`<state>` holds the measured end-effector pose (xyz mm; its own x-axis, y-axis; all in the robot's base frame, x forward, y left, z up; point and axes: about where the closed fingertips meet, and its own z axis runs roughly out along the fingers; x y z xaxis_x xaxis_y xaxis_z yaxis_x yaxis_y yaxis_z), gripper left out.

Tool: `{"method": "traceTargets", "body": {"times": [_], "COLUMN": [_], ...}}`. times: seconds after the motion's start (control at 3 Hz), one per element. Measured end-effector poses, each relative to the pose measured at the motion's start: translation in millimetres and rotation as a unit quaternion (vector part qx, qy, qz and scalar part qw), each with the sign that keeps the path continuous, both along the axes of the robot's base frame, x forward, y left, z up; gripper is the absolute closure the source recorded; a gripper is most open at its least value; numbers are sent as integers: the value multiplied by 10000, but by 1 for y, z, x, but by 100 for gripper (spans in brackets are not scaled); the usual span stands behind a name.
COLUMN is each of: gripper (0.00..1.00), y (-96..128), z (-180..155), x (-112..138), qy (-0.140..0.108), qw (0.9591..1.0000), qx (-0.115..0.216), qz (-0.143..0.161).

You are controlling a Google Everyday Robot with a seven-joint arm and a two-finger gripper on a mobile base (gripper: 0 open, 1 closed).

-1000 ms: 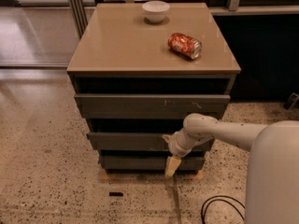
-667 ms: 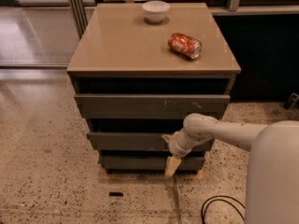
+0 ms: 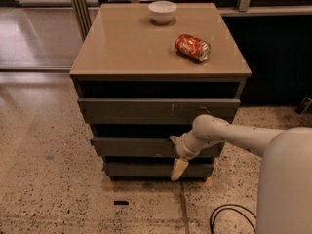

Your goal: Open middle drawer

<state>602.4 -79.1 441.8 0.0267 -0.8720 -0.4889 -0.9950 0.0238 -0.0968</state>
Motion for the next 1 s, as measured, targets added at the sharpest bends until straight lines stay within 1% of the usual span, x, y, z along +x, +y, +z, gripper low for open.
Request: {"method": "traceTargets", "body": {"times": [0.33,0.67,1.0], "gripper": [0,0,0], "y": [-1,0,0], "z": [-21,-32,-33], "x": [8,11,10], "qy": [231,396,405], "qw": [9996,9990,9989], "qx": [-162,-222,-217], "qz": [-15,-2,4]}}
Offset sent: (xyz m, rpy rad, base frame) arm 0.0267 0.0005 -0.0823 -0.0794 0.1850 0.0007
